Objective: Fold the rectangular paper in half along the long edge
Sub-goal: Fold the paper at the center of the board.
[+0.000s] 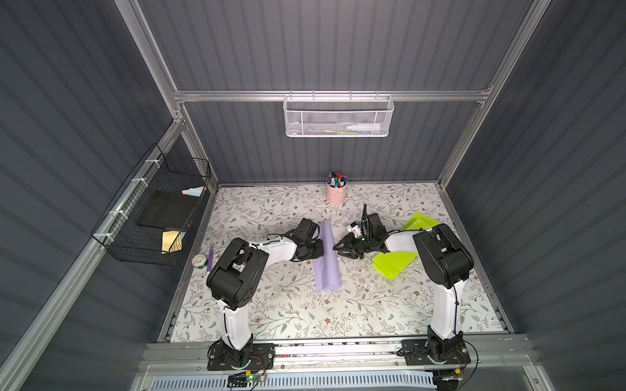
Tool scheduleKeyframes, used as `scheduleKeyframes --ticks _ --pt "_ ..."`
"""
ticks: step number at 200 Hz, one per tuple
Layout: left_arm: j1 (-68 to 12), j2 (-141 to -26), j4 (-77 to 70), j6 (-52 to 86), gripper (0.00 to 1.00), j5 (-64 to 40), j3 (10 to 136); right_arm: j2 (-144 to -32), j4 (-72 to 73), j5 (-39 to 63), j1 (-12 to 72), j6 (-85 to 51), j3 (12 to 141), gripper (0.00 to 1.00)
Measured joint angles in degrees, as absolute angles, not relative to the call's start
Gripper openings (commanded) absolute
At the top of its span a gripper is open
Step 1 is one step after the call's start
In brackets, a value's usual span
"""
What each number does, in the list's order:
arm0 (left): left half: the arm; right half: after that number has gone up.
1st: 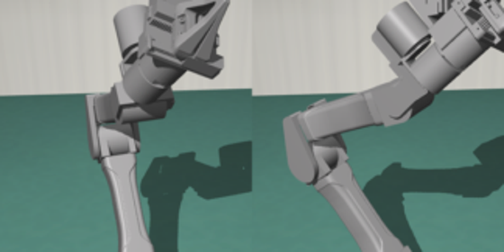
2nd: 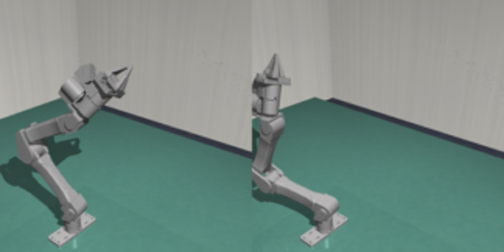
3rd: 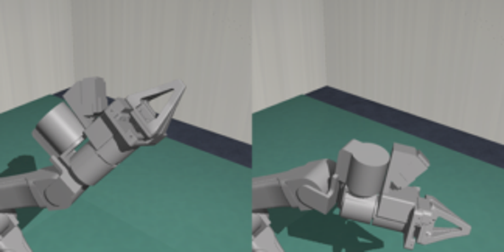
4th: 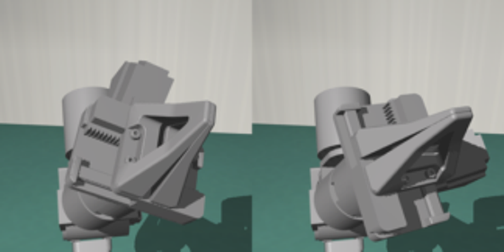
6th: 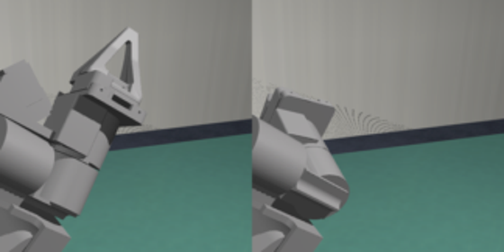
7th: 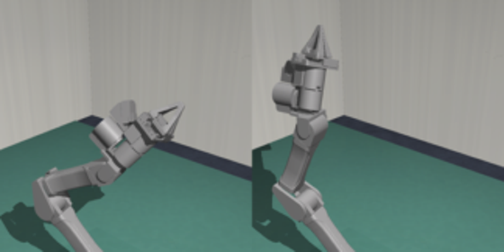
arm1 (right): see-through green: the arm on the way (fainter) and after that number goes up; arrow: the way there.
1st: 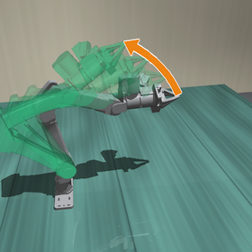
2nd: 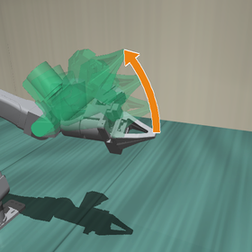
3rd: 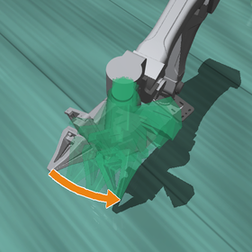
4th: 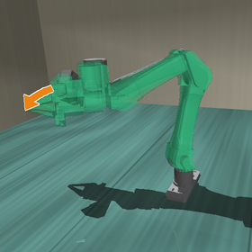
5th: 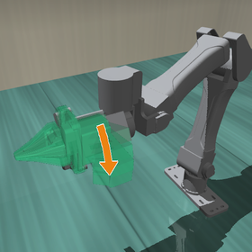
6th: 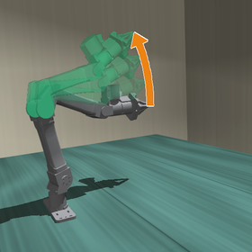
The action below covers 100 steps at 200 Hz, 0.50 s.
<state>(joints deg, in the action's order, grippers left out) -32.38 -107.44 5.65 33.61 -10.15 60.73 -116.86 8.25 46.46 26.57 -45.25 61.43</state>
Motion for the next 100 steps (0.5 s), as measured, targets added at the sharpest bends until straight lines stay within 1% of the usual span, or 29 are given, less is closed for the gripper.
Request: scheduleKeyframes --ticks 100 --pt "-32.4 -107.1 6.6 33.6 0.00 -10.1 60.7 -117.5 14.8 49.3 27.4 -47.6 60.2 0.39"
